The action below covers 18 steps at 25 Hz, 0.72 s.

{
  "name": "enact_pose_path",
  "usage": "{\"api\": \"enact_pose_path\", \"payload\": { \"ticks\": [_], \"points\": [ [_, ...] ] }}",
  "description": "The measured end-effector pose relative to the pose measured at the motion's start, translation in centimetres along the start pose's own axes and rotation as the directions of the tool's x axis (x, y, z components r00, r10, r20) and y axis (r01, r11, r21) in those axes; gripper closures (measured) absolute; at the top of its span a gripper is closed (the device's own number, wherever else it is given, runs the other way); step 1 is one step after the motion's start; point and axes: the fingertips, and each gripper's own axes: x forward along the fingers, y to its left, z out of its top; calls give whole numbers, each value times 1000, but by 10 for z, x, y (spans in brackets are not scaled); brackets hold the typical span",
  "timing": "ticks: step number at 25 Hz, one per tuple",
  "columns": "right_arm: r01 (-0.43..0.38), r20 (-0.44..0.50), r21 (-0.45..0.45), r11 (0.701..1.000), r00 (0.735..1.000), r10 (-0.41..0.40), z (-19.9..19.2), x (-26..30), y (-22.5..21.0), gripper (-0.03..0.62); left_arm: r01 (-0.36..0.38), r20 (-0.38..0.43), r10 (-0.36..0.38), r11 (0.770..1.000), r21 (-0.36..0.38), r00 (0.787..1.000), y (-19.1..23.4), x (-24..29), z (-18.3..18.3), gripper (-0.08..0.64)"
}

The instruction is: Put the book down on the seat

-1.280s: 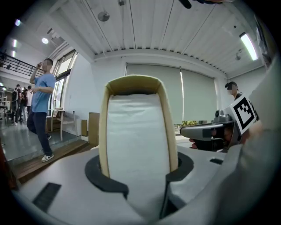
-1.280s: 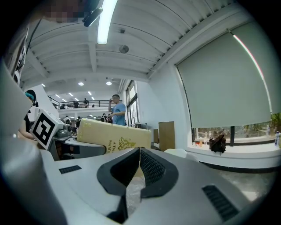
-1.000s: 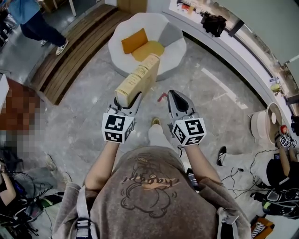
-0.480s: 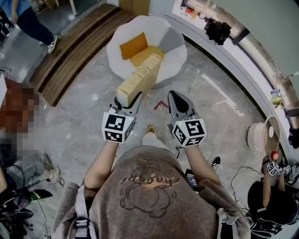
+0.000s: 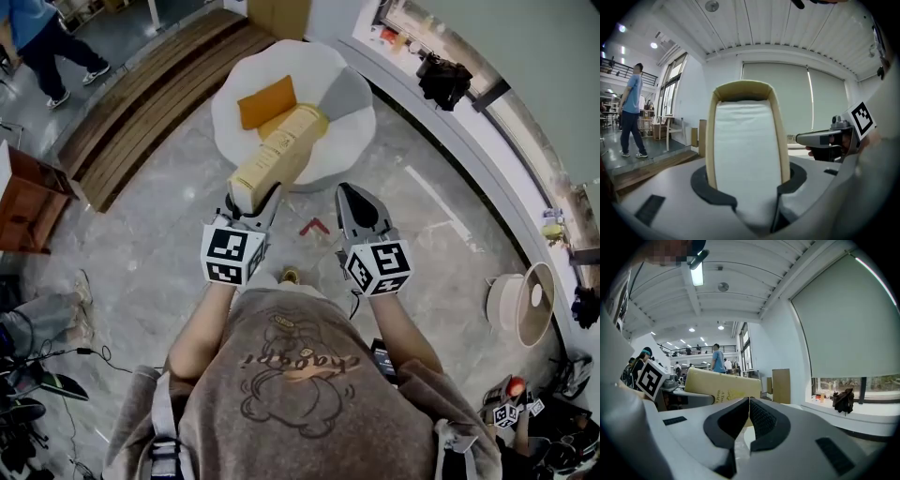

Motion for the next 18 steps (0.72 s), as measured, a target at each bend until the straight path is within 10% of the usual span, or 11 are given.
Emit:
{"api": "enact_pose_path", "payload": {
  "ticks": [18],
  "points": [
    [-17, -7, 29, 999, 1000, 17, 6, 68, -58, 572, -18, 1, 18, 1000, -15, 1000, 35, 83, 18, 344]
  ]
}}
